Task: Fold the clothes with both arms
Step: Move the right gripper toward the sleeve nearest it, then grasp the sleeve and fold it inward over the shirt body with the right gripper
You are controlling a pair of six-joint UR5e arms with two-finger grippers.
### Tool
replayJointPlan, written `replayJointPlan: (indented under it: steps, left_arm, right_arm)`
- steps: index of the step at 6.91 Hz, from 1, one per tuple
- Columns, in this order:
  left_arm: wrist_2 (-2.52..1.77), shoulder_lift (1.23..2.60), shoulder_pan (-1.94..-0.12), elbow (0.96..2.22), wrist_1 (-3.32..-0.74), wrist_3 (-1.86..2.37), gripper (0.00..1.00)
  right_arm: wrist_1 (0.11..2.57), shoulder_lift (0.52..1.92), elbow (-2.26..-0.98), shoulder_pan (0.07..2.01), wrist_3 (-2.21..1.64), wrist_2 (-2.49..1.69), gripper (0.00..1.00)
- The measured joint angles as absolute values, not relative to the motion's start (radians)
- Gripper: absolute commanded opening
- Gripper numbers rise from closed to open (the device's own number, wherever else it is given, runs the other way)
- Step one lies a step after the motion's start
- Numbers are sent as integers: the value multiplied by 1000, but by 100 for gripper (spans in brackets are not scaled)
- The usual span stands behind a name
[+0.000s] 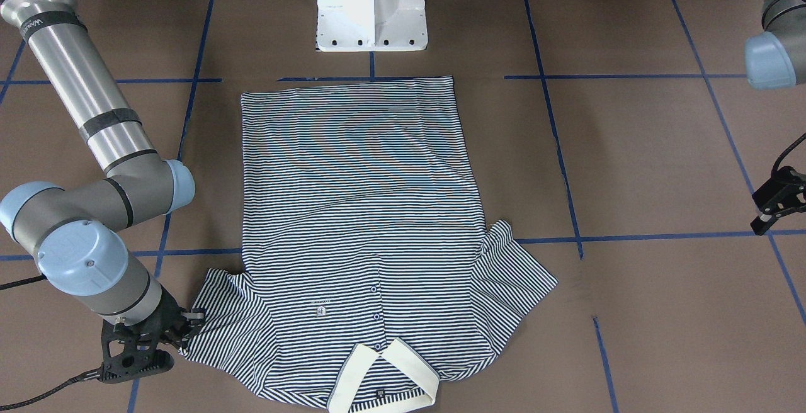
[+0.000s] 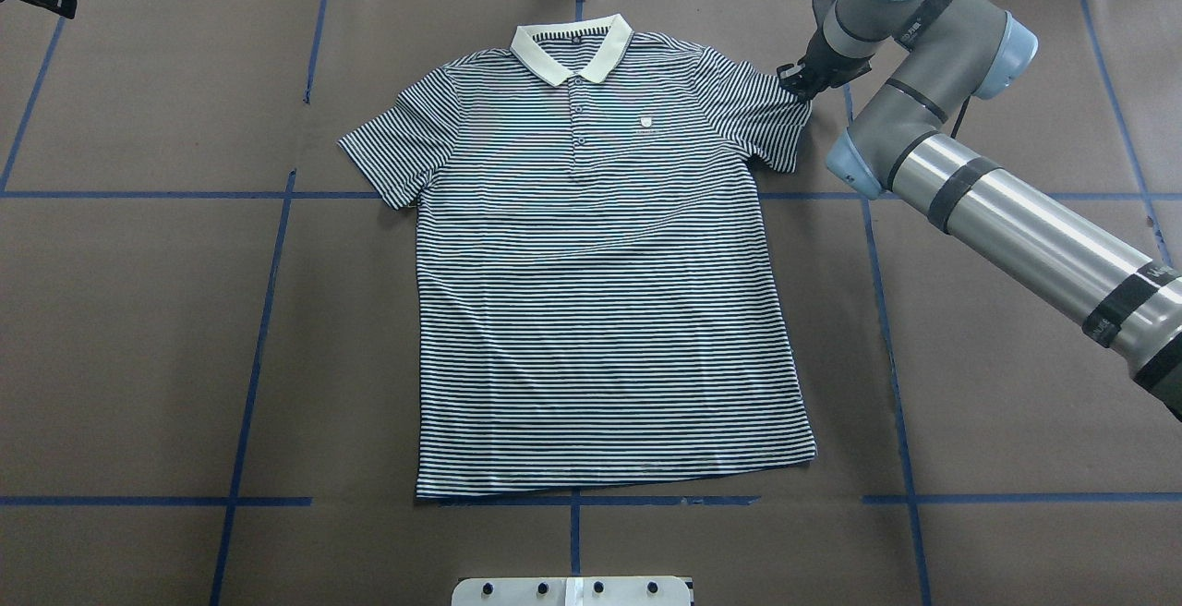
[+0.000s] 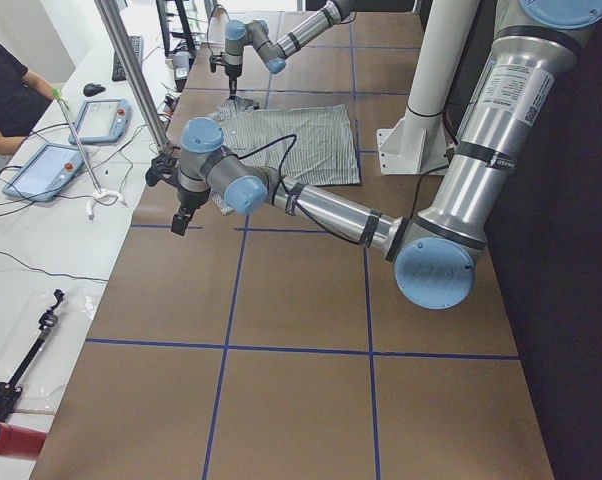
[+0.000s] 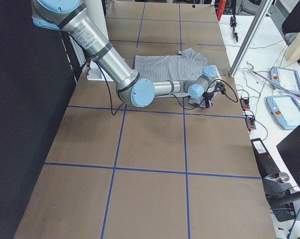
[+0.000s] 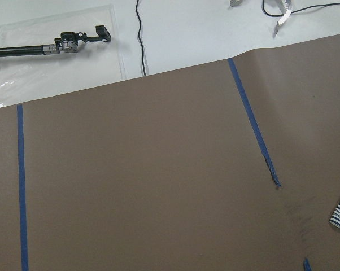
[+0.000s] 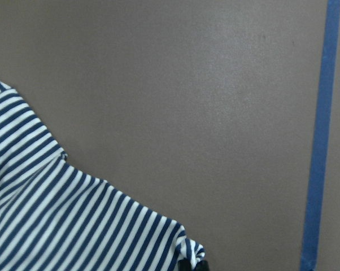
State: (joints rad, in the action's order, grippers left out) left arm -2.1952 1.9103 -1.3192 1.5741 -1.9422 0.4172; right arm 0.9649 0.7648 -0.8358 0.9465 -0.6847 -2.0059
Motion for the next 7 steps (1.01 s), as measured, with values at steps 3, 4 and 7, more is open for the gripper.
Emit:
replayJointPlan:
  steps: [3,4,7]
  left_arm:
    - [-2195,1911,-1319,1573,-1942,417,100]
    - [-2195,1911,-1320,1574,-1942,417,100]
    - [-2195,1910,-1321,1572,-1942,416,100]
  right_arm:
    - [967,753,-877,950,-679,-2055,0]
    - [971,754,-914,950,-681,-2077,0]
    - [1052,730,-1032,925,-717,-2100,0]
